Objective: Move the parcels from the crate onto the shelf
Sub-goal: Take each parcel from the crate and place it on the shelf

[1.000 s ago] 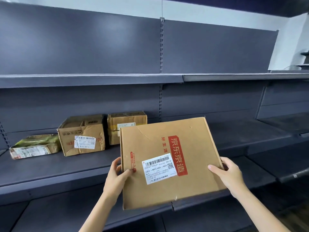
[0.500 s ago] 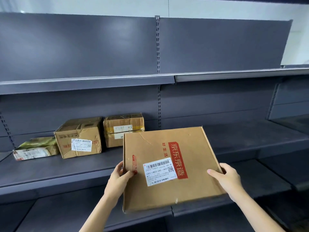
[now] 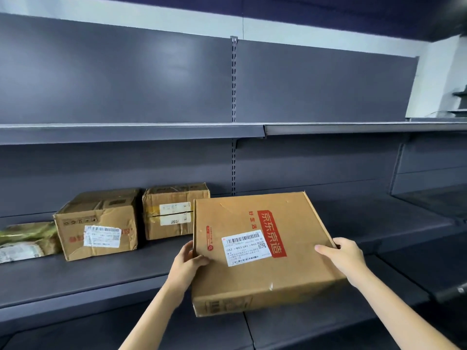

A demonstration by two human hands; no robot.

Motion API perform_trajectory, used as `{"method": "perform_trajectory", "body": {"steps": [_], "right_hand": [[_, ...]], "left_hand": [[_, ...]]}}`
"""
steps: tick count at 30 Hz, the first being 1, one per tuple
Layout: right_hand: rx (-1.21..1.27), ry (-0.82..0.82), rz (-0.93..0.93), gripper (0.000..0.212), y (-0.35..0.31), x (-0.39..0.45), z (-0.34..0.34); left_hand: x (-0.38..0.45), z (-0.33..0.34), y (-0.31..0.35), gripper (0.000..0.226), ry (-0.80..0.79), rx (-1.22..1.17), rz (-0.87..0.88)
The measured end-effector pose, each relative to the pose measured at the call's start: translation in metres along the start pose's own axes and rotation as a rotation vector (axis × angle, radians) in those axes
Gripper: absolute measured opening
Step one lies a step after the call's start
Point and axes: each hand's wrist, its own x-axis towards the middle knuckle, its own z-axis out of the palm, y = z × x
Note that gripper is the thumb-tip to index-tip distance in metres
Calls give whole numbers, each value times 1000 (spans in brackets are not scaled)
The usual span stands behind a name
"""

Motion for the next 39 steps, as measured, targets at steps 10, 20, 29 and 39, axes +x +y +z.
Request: {"method": "perform_trajectory", "body": {"steps": [10, 20, 29, 39], "right_hand": [[-56, 13, 14, 18, -2, 64, -5], [-51, -21, 44, 20, 7, 153, 5], [-160, -61, 47, 21, -1, 229, 24], [-230, -116, 43, 23, -8, 275, 47]], "left_hand": [[45, 39, 7, 40, -90, -95, -14], [109, 89, 10, 39, -21, -151, -48], [174, 111, 8, 65, 78, -171, -117], [212, 117, 7, 65, 149, -170, -155]]}}
